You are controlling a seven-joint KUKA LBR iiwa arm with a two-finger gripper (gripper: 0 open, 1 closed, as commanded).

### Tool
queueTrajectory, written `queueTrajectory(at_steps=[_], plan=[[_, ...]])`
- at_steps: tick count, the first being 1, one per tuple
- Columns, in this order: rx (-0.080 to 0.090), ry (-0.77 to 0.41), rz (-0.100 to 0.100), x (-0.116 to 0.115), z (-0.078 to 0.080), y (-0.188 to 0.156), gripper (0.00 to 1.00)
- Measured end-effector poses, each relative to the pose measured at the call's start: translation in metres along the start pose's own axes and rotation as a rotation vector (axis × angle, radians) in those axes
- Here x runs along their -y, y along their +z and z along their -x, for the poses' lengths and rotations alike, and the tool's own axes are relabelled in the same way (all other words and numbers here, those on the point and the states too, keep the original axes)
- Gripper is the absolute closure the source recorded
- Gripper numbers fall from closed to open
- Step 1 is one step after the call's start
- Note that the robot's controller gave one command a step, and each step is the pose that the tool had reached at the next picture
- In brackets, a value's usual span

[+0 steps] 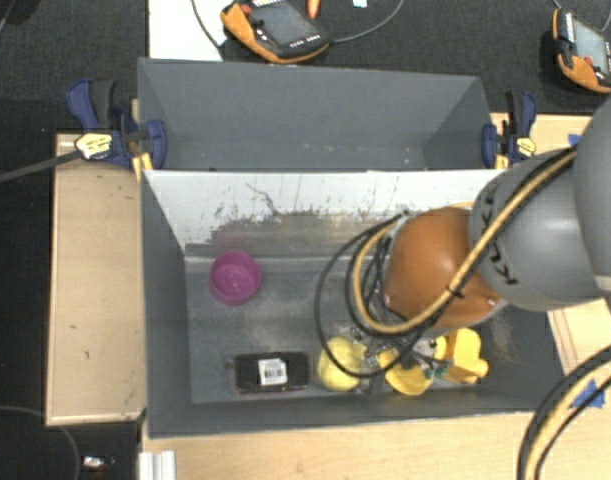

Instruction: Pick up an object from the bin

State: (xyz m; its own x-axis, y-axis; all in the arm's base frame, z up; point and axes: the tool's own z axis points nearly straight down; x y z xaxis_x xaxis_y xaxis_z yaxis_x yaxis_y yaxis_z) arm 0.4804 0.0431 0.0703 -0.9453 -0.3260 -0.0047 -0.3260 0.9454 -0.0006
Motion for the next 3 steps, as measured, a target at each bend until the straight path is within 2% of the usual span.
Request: queueTrajectory(at_steps=[2,3], plan=[[0.0,0.0,0.0,0.0,-0.001,-0.011,1.0],[0.0,0.001,0.0,0.0,0.0,-0.036,1.0]])
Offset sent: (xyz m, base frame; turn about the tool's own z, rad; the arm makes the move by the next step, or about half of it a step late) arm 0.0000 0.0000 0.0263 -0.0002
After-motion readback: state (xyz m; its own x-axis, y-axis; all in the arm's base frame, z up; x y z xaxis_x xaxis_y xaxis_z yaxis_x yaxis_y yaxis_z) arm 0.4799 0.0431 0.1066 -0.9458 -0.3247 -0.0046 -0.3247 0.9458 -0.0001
